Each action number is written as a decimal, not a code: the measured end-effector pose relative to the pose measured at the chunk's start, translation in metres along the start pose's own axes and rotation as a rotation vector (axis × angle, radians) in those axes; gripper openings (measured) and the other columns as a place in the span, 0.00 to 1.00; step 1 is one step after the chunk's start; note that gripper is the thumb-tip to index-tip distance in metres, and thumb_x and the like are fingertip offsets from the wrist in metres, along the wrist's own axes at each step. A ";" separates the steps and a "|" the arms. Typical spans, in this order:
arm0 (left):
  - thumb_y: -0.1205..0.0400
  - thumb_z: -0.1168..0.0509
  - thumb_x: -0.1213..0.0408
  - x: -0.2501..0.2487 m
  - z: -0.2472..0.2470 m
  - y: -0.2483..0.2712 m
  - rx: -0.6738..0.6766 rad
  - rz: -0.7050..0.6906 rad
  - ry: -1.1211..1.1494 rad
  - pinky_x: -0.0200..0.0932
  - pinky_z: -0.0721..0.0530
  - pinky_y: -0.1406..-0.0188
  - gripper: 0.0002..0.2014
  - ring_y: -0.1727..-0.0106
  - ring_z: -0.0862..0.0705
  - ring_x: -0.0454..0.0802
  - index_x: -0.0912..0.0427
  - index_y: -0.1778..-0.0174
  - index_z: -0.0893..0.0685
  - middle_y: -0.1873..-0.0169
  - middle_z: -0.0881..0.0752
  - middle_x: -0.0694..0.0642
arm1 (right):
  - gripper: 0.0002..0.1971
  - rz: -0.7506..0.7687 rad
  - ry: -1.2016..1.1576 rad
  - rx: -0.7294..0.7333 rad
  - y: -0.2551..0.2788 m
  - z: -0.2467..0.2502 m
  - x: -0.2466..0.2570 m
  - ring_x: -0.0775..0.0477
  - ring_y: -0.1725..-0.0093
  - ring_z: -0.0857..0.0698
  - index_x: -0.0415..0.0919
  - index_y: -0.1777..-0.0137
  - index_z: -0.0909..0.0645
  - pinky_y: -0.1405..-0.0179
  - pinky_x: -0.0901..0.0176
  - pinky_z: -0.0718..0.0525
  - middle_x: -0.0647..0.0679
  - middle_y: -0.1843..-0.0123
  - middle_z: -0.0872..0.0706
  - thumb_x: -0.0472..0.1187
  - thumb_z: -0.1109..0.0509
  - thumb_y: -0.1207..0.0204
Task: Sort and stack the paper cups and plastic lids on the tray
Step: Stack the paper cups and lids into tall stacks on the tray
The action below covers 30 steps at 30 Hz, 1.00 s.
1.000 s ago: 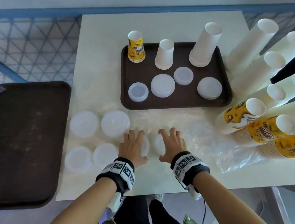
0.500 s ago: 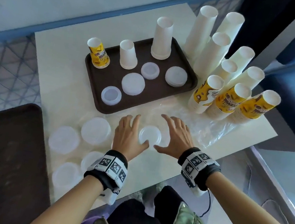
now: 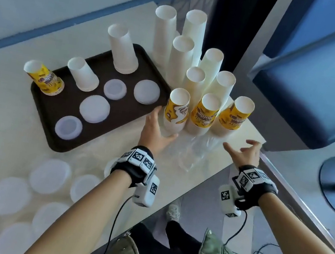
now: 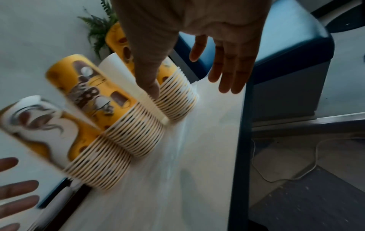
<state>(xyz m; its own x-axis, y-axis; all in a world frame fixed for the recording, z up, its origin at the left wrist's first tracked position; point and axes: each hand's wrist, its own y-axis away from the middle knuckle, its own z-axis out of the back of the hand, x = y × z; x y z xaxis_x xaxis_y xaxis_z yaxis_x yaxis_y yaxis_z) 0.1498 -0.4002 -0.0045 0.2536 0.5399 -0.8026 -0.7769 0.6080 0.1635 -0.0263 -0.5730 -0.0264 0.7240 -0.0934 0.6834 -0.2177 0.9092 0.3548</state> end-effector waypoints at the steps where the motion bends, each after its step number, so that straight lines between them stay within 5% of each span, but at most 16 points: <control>1: 0.33 0.21 0.62 -0.002 -0.007 -0.008 -0.018 0.029 0.035 0.43 0.33 0.27 0.47 0.25 0.32 0.54 0.62 0.22 0.40 0.25 0.32 0.60 | 0.40 0.021 -0.019 0.004 -0.009 0.002 -0.001 0.39 0.40 0.19 0.36 0.29 0.37 0.43 0.51 0.23 0.34 0.36 0.22 0.48 0.20 0.36; 5: 0.43 0.17 0.53 0.000 -0.034 -0.039 -0.081 0.107 0.150 0.53 0.21 0.33 0.51 0.32 0.22 0.51 0.55 0.26 0.35 0.32 0.24 0.55 | 0.51 0.094 -0.061 0.103 -0.040 0.000 0.004 0.40 0.36 0.22 0.41 0.22 0.45 0.36 0.50 0.23 0.35 0.32 0.26 0.45 0.17 0.40; 9: 0.40 0.18 0.58 0.003 -0.048 -0.053 -0.093 0.199 0.208 0.46 0.22 0.33 0.46 0.33 0.21 0.49 0.54 0.28 0.33 0.34 0.21 0.53 | 0.53 0.140 -0.095 0.183 -0.059 -0.008 0.012 0.48 0.36 0.23 0.45 0.21 0.47 0.39 0.57 0.26 0.43 0.32 0.25 0.42 0.16 0.41; 12: 0.38 0.18 0.62 0.004 -0.054 -0.056 -0.111 0.232 0.233 0.37 0.26 0.37 0.43 0.33 0.22 0.50 0.56 0.28 0.32 0.34 0.20 0.54 | 0.49 0.182 -0.137 0.188 -0.069 -0.017 0.015 0.54 0.42 0.22 0.42 0.23 0.41 0.44 0.62 0.27 0.51 0.39 0.21 0.39 0.16 0.41; 19: 0.37 0.19 0.59 0.003 -0.055 -0.057 -0.131 0.272 0.203 0.38 0.25 0.41 0.40 0.36 0.19 0.51 0.54 0.30 0.30 0.37 0.18 0.52 | 0.37 0.198 -0.102 0.140 -0.082 -0.031 0.015 0.45 0.43 0.16 0.42 0.34 0.26 0.46 0.57 0.21 0.45 0.41 0.14 0.45 0.16 0.42; 23: 0.38 0.18 0.59 0.002 -0.053 -0.056 -0.131 0.274 0.216 0.41 0.22 0.38 0.41 0.37 0.19 0.51 0.53 0.30 0.30 0.37 0.17 0.52 | 0.35 0.188 -0.113 0.151 -0.080 -0.027 0.010 0.44 0.45 0.15 0.41 0.35 0.25 0.50 0.57 0.22 0.46 0.43 0.14 0.44 0.16 0.42; 26: 0.38 0.18 0.60 0.002 -0.049 -0.054 -0.103 0.276 0.249 0.42 0.22 0.37 0.41 0.40 0.19 0.47 0.51 0.30 0.30 0.38 0.17 0.50 | 0.41 0.185 -0.116 0.176 -0.068 -0.012 0.000 0.48 0.48 0.15 0.42 0.36 0.24 0.51 0.58 0.21 0.49 0.47 0.13 0.55 0.17 0.50; 28: 0.38 0.18 0.62 0.002 -0.045 -0.050 -0.098 0.270 0.274 0.40 0.22 0.40 0.40 0.42 0.18 0.46 0.50 0.31 0.28 0.43 0.17 0.47 | 0.44 0.205 -0.101 0.204 -0.054 0.002 -0.007 0.50 0.49 0.15 0.43 0.38 0.22 0.53 0.62 0.20 0.52 0.49 0.14 0.62 0.23 0.56; 30: 0.38 0.19 0.63 0.003 -0.037 -0.044 -0.089 0.261 0.291 0.32 0.22 0.46 0.37 0.48 0.18 0.43 0.51 0.34 0.27 0.47 0.18 0.44 | 0.41 0.228 -0.077 0.253 -0.036 0.016 -0.016 0.49 0.48 0.15 0.41 0.38 0.21 0.51 0.62 0.20 0.52 0.50 0.14 0.58 0.18 0.53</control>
<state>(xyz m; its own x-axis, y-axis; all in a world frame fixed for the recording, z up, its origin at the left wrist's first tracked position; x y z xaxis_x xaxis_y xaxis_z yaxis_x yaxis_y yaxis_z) 0.1634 -0.4465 -0.0352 -0.1230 0.4743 -0.8717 -0.8439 0.4123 0.3434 -0.0403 -0.6108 -0.0402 0.5887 0.0616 0.8060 -0.5306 0.7817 0.3278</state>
